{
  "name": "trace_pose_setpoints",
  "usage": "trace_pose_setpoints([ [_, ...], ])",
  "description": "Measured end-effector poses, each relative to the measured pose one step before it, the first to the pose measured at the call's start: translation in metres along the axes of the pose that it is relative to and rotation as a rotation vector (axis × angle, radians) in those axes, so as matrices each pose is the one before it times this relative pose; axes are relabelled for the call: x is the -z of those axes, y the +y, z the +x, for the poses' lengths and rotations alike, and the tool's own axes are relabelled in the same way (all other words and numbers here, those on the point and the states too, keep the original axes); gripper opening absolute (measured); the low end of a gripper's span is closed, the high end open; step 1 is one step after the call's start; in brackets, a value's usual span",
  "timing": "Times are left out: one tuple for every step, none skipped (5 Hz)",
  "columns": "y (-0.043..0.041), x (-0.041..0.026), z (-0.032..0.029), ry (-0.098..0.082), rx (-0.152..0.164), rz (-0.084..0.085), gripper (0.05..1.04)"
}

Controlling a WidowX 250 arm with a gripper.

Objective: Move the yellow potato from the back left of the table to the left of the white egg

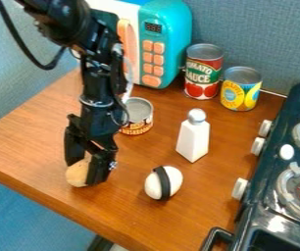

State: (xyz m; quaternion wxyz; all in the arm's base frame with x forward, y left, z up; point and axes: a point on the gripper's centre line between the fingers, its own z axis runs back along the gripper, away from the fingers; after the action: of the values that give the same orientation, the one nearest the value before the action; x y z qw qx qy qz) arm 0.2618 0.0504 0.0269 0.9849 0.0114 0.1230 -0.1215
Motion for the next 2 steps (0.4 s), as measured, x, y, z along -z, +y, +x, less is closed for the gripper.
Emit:
trace_pose_setpoints([
  [0.01778, -0.02243, -0.01469, -0.1002, -0.0599, -0.1025, 1.003],
  [0.01203, -0.01909, -0.00802, -0.0713, -0.0459, -0.0835, 1.001],
])
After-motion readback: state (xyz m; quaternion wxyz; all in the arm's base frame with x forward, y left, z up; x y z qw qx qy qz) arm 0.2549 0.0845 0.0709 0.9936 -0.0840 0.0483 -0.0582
